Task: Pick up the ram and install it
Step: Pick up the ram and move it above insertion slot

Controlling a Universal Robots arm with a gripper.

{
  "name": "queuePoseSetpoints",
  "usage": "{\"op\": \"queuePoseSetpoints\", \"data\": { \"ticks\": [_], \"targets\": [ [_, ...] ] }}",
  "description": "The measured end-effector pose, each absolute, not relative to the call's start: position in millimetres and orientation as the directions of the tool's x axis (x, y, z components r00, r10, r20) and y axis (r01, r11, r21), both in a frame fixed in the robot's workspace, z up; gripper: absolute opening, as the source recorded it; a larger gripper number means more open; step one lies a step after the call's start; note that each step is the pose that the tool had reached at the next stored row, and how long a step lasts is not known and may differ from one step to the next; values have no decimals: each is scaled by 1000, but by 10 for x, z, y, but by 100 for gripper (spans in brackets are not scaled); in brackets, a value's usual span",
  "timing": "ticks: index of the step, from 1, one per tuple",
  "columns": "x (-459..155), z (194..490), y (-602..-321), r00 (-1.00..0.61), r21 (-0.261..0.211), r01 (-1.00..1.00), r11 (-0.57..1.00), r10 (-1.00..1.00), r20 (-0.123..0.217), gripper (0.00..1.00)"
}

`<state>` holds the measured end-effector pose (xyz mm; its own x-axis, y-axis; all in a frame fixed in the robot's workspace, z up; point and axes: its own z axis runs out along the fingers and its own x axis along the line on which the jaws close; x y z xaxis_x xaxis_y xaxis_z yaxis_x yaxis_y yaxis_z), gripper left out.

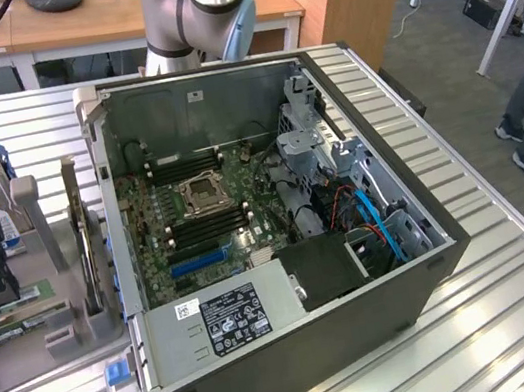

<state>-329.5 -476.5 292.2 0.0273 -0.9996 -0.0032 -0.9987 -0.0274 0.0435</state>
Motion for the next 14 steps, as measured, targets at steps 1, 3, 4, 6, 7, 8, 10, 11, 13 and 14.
{"op": "queuePoseSetpoints", "data": {
  "ticks": [1, 3, 4, 6, 7, 8, 10, 11, 13, 14],
  "targets": [
    [-3283, 2923, -4765, 27, 44, -999, -27, -1000, -3, 11],
    [-3258, 2923, -4765, 27, 44, -999, -27, -1000, -3, 11],
    [-3247, 2923, -4765, 27, 44, -999, -27, -1000, -3, 11],
    [-3239, 2922, -4765, 27, 44, -999, -27, -1000, -3, 11],
    [-3239, 2922, -4765, 27, 44, -999, -27, -1000, -3, 11],
    [-3238, 2923, -4765, 27, 44, -999, -27, -1000, -3, 11],
    [-3238, 2923, -4765, 27, 44, -999, -27, -1000, -3, 11],
    [-3237, 2930, -4765, 27, 44, -999, -27, -1000, -3, 11],
    [-3237, 2963, -4765, 27, 44, -999, -27, -1000, -3, 11],
    [-3237, 2983, -4765, 27, 44, -999, -27, -1000, -3, 11]
  ]
}}
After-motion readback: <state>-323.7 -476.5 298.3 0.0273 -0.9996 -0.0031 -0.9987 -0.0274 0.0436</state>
